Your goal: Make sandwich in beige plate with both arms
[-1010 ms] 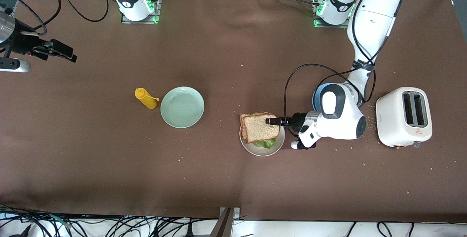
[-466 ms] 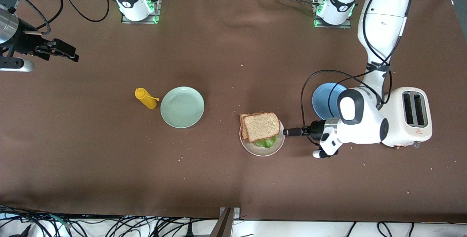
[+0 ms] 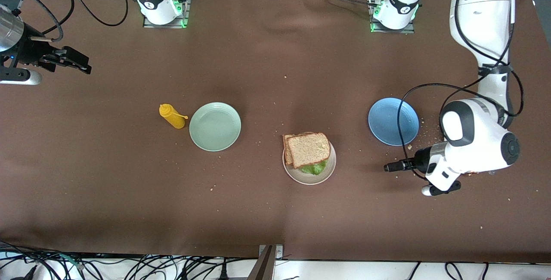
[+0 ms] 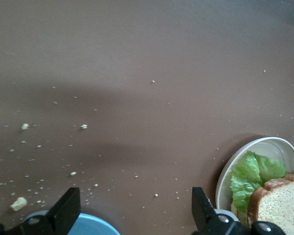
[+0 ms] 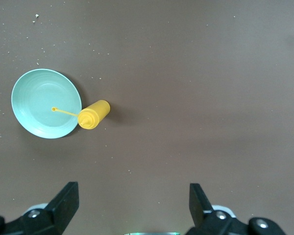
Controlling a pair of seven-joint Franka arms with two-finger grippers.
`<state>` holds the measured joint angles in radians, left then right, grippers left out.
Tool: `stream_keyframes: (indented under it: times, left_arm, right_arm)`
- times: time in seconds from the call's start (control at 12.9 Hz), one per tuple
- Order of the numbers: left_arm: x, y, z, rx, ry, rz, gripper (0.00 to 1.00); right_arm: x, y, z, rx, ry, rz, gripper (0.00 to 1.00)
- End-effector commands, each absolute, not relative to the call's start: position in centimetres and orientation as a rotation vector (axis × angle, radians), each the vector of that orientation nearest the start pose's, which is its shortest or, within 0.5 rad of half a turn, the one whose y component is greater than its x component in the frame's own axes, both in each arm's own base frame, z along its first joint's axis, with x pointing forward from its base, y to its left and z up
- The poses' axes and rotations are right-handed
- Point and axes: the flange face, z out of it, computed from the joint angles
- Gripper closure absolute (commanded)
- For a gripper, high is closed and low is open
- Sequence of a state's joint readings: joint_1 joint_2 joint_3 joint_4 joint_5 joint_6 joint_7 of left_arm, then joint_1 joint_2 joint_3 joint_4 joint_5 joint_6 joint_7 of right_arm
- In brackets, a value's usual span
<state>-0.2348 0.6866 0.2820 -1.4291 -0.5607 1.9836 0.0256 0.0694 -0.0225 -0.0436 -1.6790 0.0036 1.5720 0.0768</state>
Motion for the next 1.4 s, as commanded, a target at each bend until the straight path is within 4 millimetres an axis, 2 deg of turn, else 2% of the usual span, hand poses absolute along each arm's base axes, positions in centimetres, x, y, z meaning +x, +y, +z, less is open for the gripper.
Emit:
stream_keyframes:
  times: [0.0,0.31,0.54,0.85,1.01,1.17,1.32]
  left_arm:
    - [70.4,-0.1,32.5,-3.372,-0.384,0.176,0.00]
    - [68.9,5.6,36.5,-3.274,-0.366,0.207,0.00]
    - [67.7,6.2,39.4,-3.208,-0.303,0.254,0.00]
    - [65.6,4.3,44.3,-3.153,-0.322,0.303,0.00]
    - [64.0,2.0,46.9,-3.121,-0.303,0.328,0.00]
    - [62.5,-0.8,48.9,-3.077,-0.207,0.378,0.00]
    - [61.2,-1.7,51.3,-3.076,-0.174,0.383,0.00]
  right_arm:
    - [53.9,1.5,59.7,-3.144,0.067,0.099,0.00]
    - [54.4,0.9,60.0,-3.139,0.084,0.039,0.00]
    - [54.3,1.0,60.0,-3.139,0.084,0.044,0.00]
    - [54.3,0.9,59.9,-3.140,0.084,0.053,0.00]
    - [54.2,0.8,59.9,-3.139,0.089,0.058,0.00]
    - [54.3,0.8,59.9,-3.139,0.087,0.056,0.00]
    - [54.2,0.8,59.9,-3.139,0.087,0.058,0.00]
